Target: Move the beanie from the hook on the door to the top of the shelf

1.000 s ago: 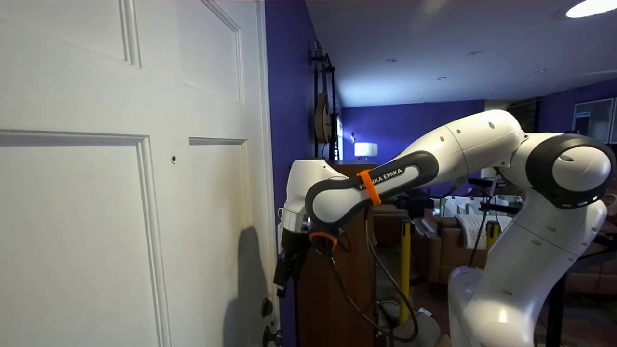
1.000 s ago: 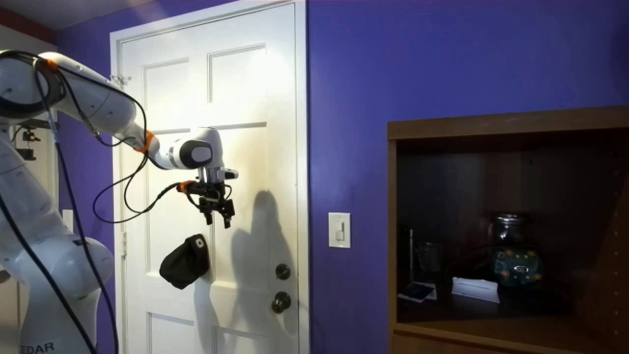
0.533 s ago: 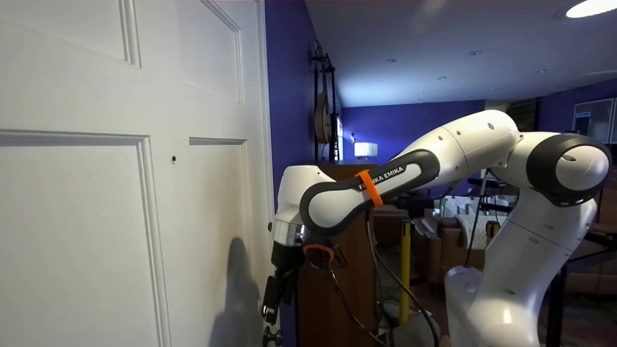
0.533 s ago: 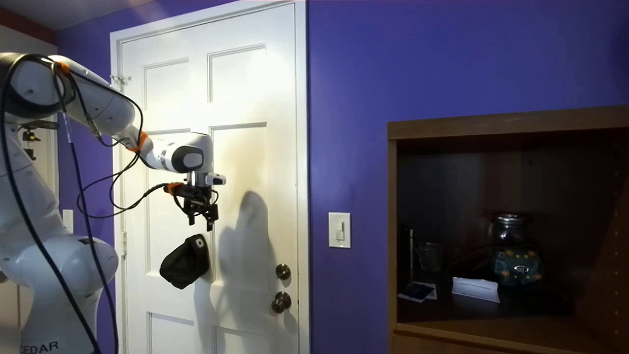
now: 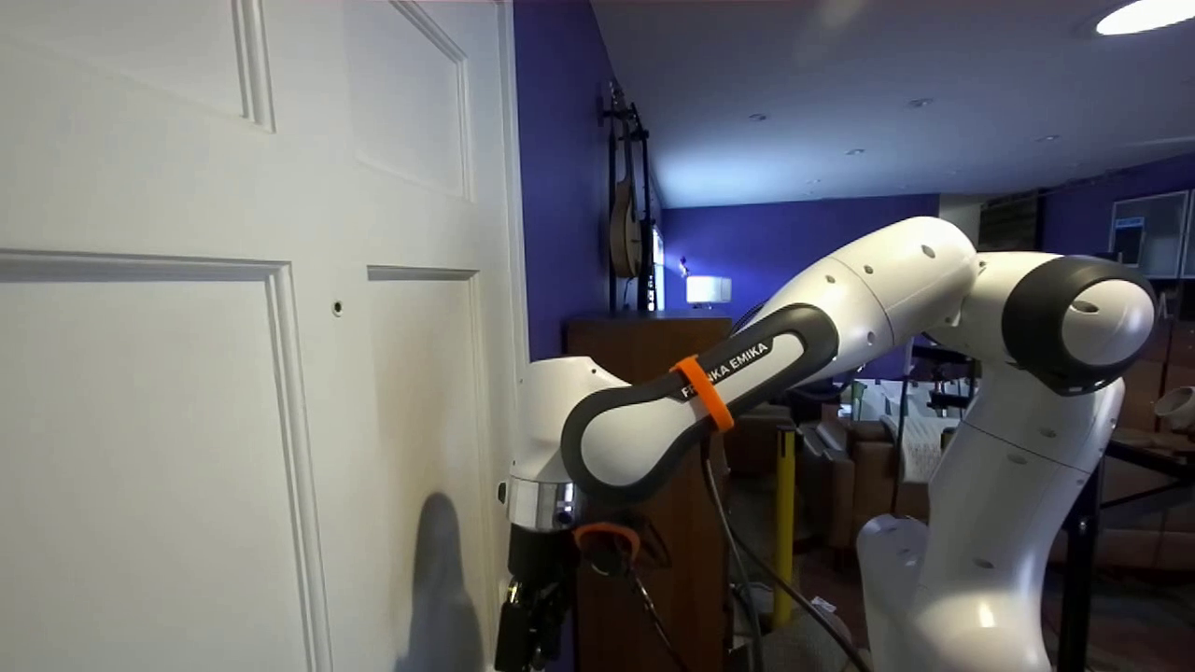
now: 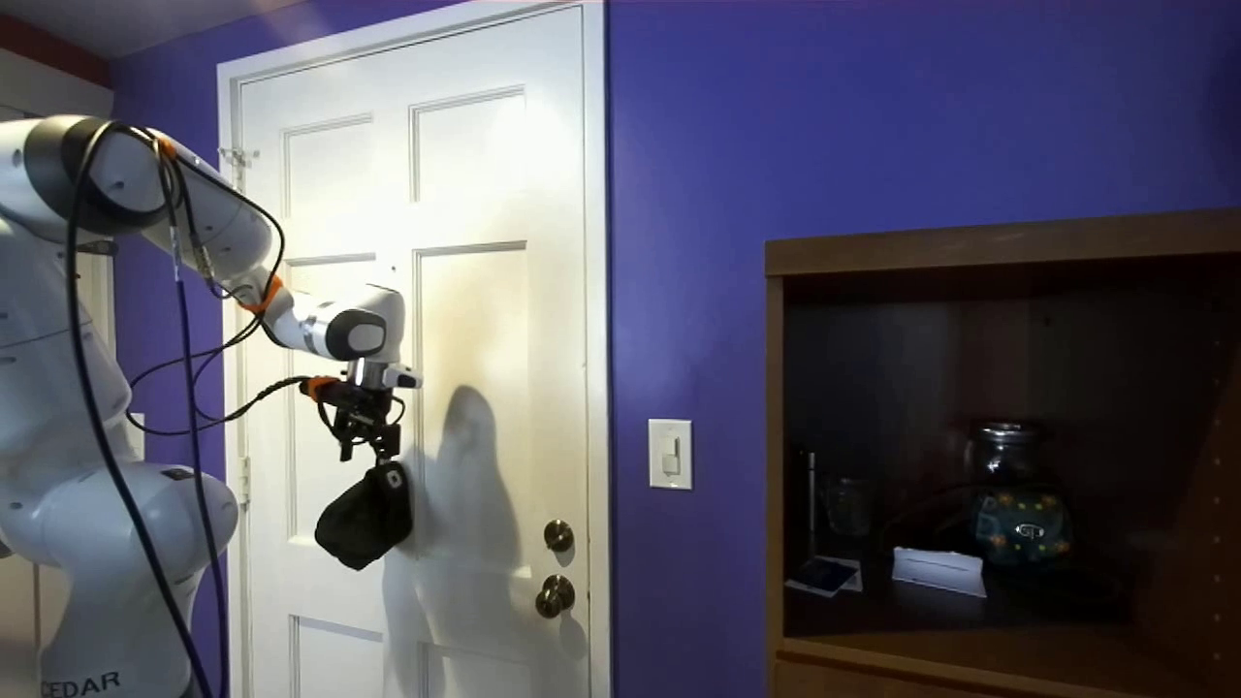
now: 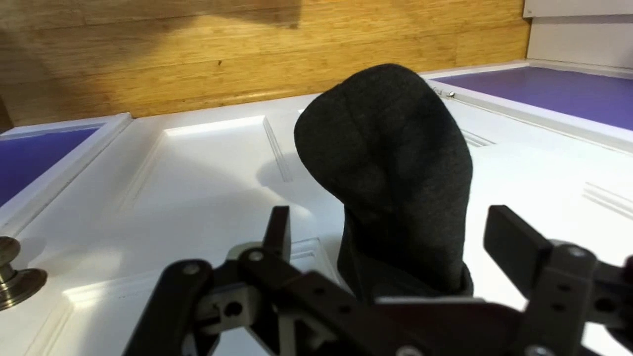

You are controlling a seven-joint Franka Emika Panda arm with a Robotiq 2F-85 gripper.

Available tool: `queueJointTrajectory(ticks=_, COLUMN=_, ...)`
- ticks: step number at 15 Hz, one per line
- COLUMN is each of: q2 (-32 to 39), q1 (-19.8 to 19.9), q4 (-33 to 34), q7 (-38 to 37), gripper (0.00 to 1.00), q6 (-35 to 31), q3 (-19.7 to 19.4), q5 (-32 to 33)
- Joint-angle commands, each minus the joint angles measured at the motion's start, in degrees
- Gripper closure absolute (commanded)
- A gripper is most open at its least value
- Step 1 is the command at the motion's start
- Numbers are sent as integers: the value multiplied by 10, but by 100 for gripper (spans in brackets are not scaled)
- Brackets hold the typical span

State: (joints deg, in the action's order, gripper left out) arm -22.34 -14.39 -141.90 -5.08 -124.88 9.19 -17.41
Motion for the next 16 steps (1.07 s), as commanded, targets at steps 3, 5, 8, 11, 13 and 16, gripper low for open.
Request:
queueJointTrajectory(ticks=3, q2=5, q1=6, q4=1, q7=1, gripper=0, q6=-2, q3=5, q5=-1)
queueJointTrajectory(ticks=5, q2=14, q1=-2, q4=3, q7=25, gripper=0, q6=-19, q3=3, q5=-14)
queueJointTrajectory(ticks=8, q2=34, q1=-11, q4=13, q7=43, gripper=0, q6=-33, q3=11, q5=-12)
queueJointTrajectory(ticks=11, q2=54, q1=-12, q4=21, q7=34, gripper=0, q6=-46, q3=27, q5=5)
queueJointTrajectory(ticks=13, q2=66, q1=-13, q4=26, q7=32, gripper=0, q6=-54, q3=37, q5=10)
queueJointTrajectory(ticks=16, q2=88, q1=-9, q4=36, q7=21, gripper=0, q6=-67, q3=51, q5=26)
